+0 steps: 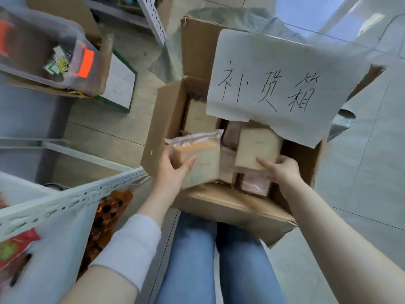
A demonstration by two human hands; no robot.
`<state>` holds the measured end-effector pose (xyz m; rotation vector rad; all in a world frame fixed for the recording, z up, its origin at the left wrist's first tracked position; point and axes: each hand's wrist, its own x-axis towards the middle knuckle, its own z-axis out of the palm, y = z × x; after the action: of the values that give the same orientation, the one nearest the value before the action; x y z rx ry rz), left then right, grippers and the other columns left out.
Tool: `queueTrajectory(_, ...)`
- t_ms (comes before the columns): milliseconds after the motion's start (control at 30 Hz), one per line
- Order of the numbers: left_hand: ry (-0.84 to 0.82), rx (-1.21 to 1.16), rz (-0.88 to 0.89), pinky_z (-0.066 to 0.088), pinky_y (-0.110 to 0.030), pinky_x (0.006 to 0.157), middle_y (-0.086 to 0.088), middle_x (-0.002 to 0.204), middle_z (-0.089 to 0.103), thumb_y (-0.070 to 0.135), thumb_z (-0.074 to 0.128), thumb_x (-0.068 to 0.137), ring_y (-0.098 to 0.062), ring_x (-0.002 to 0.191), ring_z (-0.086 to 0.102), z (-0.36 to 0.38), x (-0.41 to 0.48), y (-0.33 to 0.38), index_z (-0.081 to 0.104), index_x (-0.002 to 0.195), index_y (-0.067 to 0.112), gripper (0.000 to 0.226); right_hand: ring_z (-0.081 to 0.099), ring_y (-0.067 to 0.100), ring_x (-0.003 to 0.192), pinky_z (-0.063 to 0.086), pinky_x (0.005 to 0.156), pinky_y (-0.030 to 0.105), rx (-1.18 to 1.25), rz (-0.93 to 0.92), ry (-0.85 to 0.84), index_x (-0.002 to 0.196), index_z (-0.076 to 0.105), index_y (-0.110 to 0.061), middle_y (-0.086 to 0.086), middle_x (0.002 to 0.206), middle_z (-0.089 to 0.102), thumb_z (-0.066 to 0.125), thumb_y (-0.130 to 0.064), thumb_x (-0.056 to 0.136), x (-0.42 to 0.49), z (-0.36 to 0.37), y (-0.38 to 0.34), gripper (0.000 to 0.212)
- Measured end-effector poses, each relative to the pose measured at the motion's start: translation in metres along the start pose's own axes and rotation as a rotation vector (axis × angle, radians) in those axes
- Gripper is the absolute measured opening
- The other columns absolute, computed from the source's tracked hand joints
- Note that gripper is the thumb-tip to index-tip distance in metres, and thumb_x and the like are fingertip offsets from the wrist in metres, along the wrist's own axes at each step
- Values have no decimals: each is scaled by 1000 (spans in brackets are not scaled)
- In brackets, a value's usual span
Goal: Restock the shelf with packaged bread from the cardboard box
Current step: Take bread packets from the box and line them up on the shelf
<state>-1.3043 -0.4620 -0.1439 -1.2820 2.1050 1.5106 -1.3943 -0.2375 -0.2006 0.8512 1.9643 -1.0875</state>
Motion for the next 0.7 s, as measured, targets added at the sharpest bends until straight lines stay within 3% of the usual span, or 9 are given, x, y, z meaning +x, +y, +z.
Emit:
queueTrajectory(33,14,-48,19,42,-28,93,-1,121,53,24,65,85,-16,115,48,-7,-13,5,44,128,8,51,66,26,94,54,89,43,11,0,-10,120,55,-2,10,113,64,80,-29,69,-12,-7,7,63)
queueTrajectory(100,47,-120,47,45,-24,85,4,116,52,26,63,86,-13,109,49,-23,-42,12,45,127,13,47,67,27,92,53,91,44,18,-22,-35,97,63,-7,13,108,67,79,-25,71,-38,-22,20,35)
queueTrajectory(167,79,-213,46,48,-33,92,5,121,54,30,62,86,-15,113,52,-38,-75,10,46,126,20,45,67,28,89,54,89,42,-1,-52,-72,82,63,-12,11,95,69,78,-23,73,-68,-37,33,21)
queueTrajectory(267,124,-402,37,51,-44,92,-3,121,60,31,62,86,-23,114,57,-59,-135,3,50,117,24,34,63,21,68,56,65,27,-32,-101,-176,88,64,-7,6,80,66,75,-24,76,-121,-58,53,24)
queueTrajectory(400,244,-526,122,53,-26,72,2,105,63,28,61,87,-18,102,61,-103,-224,6,52,117,18,33,59,28,75,52,71,35,-110,-178,-275,94,62,1,16,84,63,74,-19,77,-209,-79,77,29)
queueTrajectory(467,300,-565,186,54,-27,77,6,100,63,29,60,88,-17,100,60,-139,-268,13,53,110,20,25,54,29,73,46,64,34,-156,-236,-358,97,61,8,20,83,60,73,-18,78,-260,-80,80,35)
queueTrajectory(533,383,-591,259,52,-36,91,5,102,63,33,60,88,-18,105,59,-184,-311,19,56,102,23,18,55,26,72,43,62,29,-213,-314,-434,100,58,12,19,83,60,72,-21,80,-310,-73,77,41)
queueTrajectory(700,659,-635,454,49,-50,96,1,95,67,42,66,72,-21,97,63,-311,-410,17,60,85,24,23,59,10,68,48,46,10,-362,-612,-558,98,60,-14,2,82,63,64,-25,85,-444,-39,48,17)
